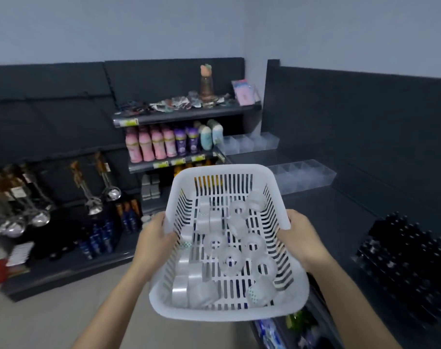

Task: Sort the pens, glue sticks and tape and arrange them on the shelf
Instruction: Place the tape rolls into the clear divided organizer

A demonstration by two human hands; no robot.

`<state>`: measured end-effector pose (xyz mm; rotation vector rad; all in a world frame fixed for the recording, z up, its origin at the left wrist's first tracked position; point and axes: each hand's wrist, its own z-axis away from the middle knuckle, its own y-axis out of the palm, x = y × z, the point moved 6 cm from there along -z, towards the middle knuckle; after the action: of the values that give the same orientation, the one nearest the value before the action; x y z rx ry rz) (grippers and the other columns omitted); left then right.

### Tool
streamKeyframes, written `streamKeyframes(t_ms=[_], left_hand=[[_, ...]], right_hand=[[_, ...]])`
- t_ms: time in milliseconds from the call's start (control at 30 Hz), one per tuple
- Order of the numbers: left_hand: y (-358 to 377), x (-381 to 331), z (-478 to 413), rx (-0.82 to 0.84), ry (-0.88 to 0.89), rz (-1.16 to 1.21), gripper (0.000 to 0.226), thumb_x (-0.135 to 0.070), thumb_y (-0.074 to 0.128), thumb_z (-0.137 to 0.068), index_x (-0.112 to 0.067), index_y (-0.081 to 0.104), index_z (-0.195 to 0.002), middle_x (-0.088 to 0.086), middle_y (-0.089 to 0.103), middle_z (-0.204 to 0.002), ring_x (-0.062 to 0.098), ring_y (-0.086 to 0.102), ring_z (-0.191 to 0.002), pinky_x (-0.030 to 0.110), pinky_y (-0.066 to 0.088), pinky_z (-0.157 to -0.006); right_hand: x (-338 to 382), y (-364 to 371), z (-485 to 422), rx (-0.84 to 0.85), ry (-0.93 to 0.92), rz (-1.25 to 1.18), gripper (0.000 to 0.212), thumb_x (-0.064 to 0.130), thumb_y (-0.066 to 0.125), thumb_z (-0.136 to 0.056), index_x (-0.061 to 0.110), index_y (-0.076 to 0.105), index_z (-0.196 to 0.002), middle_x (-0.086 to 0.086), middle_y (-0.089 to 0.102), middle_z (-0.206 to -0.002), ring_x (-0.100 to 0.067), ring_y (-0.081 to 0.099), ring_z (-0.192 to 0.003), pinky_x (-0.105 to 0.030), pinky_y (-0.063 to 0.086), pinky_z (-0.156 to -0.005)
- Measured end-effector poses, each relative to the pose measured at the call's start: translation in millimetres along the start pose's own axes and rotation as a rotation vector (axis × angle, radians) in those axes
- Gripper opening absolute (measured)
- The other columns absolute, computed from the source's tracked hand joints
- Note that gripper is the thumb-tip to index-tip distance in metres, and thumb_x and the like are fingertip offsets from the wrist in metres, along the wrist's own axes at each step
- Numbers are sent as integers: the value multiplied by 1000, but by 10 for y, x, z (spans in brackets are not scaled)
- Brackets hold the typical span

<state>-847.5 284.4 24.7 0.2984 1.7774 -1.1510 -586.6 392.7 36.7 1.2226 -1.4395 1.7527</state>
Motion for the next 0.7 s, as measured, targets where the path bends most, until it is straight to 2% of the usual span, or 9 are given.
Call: streamKeyframes(t_ms=[133,233,367,433,567,633,700], left_hand=[[-96,57,-712,-48,-7,-2,25,-4,57,-84,-19,57,-104,-1,64,-91,17,62,-80,37,54,-66],[-89,130,-1169,-39,-16,-7,25,-4,57,-84,-18,57,-104,-1,63,-92,18,62,-80,36,53,-64],[-47,147,-1899,-19,29,-10,25,-2,56,-83,-19,56,-101,-2,63,-89,19,62,-80,42,55,-70],[15,176,-2315,11,73,-8,28,-1,55,-83,-20,56,-103,-3,62,-89,18,61,-82,40,53,-70],[171,195,-3181,105,157,21,32,0,55,-84,-19,55,-109,-4,62,-92,10,58,-80,24,43,-60],[229,151,-3618,161,206,29,33,1,57,-82,-19,56,-108,-3,63,-93,11,59,-81,25,42,-61],[266,78,-3972,224,250,28,34,1,59,-80,-22,56,-105,-4,64,-93,14,60,-83,28,43,-62]], right_hand=[[202,275,-701,18,-38,-12,11,12,56,-82,7,63,-76,-11,70,-81,-16,58,-72,-46,55,-70],[213,470,-1155,19,-8,-9,10,10,55,-81,7,62,-74,-10,70,-78,-19,61,-70,-40,54,-64],[218,653,-1746,-67,28,-20,3,11,58,-83,12,60,-85,-5,68,-82,-22,66,-79,-32,53,-60],[247,732,-2038,-118,56,-12,8,9,54,-86,15,58,-87,-4,67,-84,-21,65,-79,-29,51,-58],[322,871,-2563,-221,114,29,10,8,53,-88,16,60,-86,-4,67,-85,-21,65,-78,-34,55,-62],[377,953,-2769,-292,135,-1,5,12,57,-85,13,62,-86,-6,68,-83,-23,65,-79,-44,57,-70],[437,1053,-2916,-349,172,-19,6,13,59,-84,8,61,-83,-10,67,-81,-21,63,-74,-46,55,-72]])
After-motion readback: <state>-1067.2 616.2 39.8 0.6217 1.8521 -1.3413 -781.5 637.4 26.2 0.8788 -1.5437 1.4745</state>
